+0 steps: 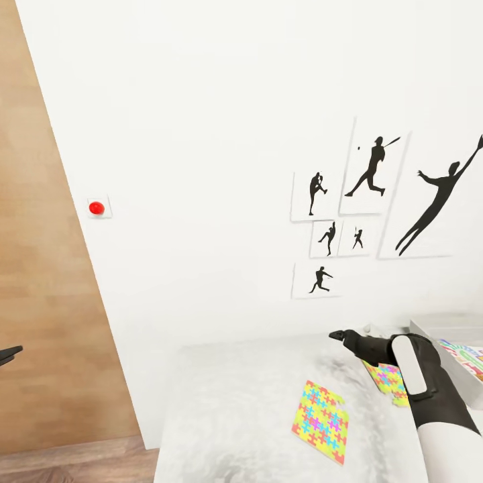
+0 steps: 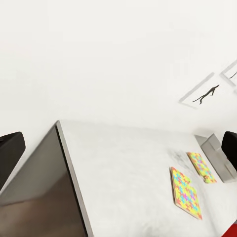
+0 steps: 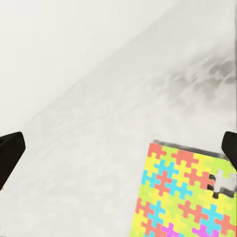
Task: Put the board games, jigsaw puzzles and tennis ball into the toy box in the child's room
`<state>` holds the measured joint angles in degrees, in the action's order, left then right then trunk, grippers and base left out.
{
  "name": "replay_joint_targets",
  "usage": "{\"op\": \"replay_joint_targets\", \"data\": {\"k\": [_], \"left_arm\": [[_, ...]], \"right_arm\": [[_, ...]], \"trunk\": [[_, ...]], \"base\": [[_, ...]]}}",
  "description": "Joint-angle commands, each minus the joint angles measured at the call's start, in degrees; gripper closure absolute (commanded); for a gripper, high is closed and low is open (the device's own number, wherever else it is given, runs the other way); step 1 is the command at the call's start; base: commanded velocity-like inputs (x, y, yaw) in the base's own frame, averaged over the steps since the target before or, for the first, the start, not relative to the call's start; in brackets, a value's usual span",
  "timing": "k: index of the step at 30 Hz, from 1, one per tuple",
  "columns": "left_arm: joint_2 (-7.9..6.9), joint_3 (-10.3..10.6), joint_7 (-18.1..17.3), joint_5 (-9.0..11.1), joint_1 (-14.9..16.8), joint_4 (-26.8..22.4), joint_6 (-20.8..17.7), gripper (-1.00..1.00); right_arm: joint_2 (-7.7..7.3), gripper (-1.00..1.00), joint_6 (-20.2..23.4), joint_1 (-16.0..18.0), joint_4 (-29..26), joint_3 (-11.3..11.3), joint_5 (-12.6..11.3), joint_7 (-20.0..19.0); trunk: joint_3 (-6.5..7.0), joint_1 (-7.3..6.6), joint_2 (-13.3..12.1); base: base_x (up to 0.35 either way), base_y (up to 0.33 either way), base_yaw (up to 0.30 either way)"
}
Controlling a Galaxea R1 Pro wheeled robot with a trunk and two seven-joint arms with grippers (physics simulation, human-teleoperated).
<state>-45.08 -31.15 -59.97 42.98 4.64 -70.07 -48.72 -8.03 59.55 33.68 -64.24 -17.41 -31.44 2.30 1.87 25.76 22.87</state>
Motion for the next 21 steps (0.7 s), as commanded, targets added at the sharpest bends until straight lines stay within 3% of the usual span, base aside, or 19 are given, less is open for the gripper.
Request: {"op": "replay_joint_targets", "data": {"k": [1, 8, 12, 13, 17, 21], "left_arm": [[-0.01, 0.0, -0.1, 0.2, 0.0, 0.0, -0.3, -1.00], [0.06, 0.0, -0.1, 0.2, 0.0, 0.0, -0.3, -1.00], [0.07, 0.0, -0.1, 0.2, 0.0, 0.0, -0.3, -1.00], [0.07, 0.0, -0.1, 0.2, 0.0, 0.0, -0.3, -1.00], [0.13, 0.0, -0.1, 0.2, 0.0, 0.0, -0.3, -1.00], [0.15, 0.0, -0.1, 0.2, 0.0, 0.0, -0.3, -1.00]], "right_arm": [[0.02, -1.00, 0.2, 0.3, 0.0, 0.6, -0.2, 1.1], [0.25, -1.00, 0.1, 4.7, 2.2, 6.2, 0.0, 11.0], [0.87, -1.00, 0.2, 8.0, 7.4, 8.2, -0.3, 16.8], [1.28, -1.00, 0.2, 9.7, 10.8, 8.7, -0.5, 18.4], [2.79, -1.00, -1.2, 12.6, 17.5, 9.3, -0.6, 20.4], [4.01, -1.00, -3.9, 13.4, 19.8, 9.8, -0.6, 20.9]], "trunk": [[-0.03, 0.02, 0.0], [-0.03, 0.02, 0.0], [-0.03, 0.02, 0.0], [-0.03, 0.02, 0.0], [-0.03, 0.02, 0.0], [-0.03, 0.02, 0.0]], "base": [[0.000, 0.000, 0.000], [0.000, 0.000, 0.000], [0.000, 0.000, 0.000], [0.000, 0.000, 0.000], [0.000, 0.000, 0.000], [0.000, 0.000, 0.000]]}}
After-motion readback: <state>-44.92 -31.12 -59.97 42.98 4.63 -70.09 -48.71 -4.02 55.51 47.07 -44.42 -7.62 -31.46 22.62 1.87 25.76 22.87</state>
